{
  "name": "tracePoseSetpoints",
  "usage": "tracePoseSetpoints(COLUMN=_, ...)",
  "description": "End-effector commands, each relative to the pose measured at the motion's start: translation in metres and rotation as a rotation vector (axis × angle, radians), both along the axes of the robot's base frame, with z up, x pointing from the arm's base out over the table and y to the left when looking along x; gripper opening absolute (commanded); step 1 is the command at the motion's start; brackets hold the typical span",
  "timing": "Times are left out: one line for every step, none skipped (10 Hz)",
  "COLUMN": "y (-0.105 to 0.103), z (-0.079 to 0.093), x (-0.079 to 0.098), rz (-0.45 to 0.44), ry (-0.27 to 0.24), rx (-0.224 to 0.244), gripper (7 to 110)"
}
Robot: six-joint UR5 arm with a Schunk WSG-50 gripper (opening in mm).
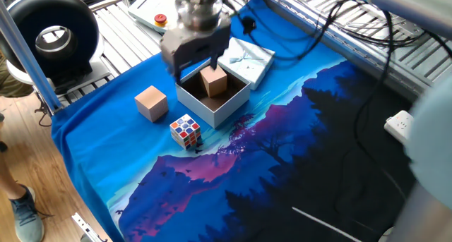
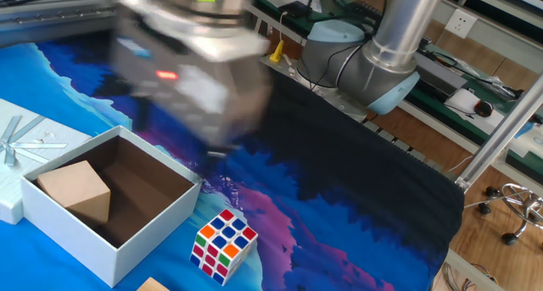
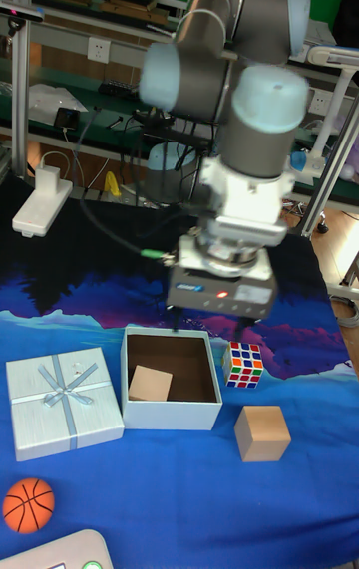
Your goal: Take everything out of the gift box
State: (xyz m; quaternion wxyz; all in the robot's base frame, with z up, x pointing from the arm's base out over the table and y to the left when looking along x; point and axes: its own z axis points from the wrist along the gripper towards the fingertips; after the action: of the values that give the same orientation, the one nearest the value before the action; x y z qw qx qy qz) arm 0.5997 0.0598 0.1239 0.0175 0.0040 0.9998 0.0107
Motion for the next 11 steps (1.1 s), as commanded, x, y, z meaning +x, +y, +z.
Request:
tracePoseSetpoints(y=-0.065, z=-0.034, x=0.030, rz=0.052, ry=-0.030, rx=-0.054, gripper=66)
tracePoseSetpoints(y=-0.065, z=-0.041, x=0.034, rz=0.041, ry=-0.029, rx=-0.039, gripper=66)
tracePoseSetpoints(y=-0.066, z=-0.050, x=0.040, rz=0.038, ry=-0.036, rx=-0.045, gripper=66)
tracePoseSetpoints(y=-0.067, z=-0.057, x=0.042, rz=0.032, ry=-0.041, rx=-0.056, gripper=66)
tracePoseSetpoints(y=-0.058, z=-0.061, x=0.035, rz=0.018, ry=-0.030, rx=-0.040, gripper=66)
tracePoseSetpoints(y=-0.049, z=-0.063, x=0.029, rz=0.033, ry=-0.026, rx=-0.017, gripper=66)
tracePoseSetpoints(y=-0.043, z=-0.064, x=0.029, rz=0.028, ry=-0.043, rx=0.001, gripper=66)
tracePoseSetpoints(y=-0.048, z=-0.066, x=0.025, rz=-0.007, ry=-0.041, rx=-0.026, gripper=88)
tracePoseSetpoints(y=-0.043, z=-0.069, x=0.017, rz=-0.046, ry=-0.034, rx=-0.023, gripper=88)
tracePoseSetpoints(y=-0.048, z=-0.071, x=0.014, rz=-0.051, ry=-0.038, rx=-0.031, gripper=88)
tracePoseSetpoints(y=-0.053, z=-0.075, x=0.012, rz=-0.049, ry=-0.044, rx=-0.025, gripper=88)
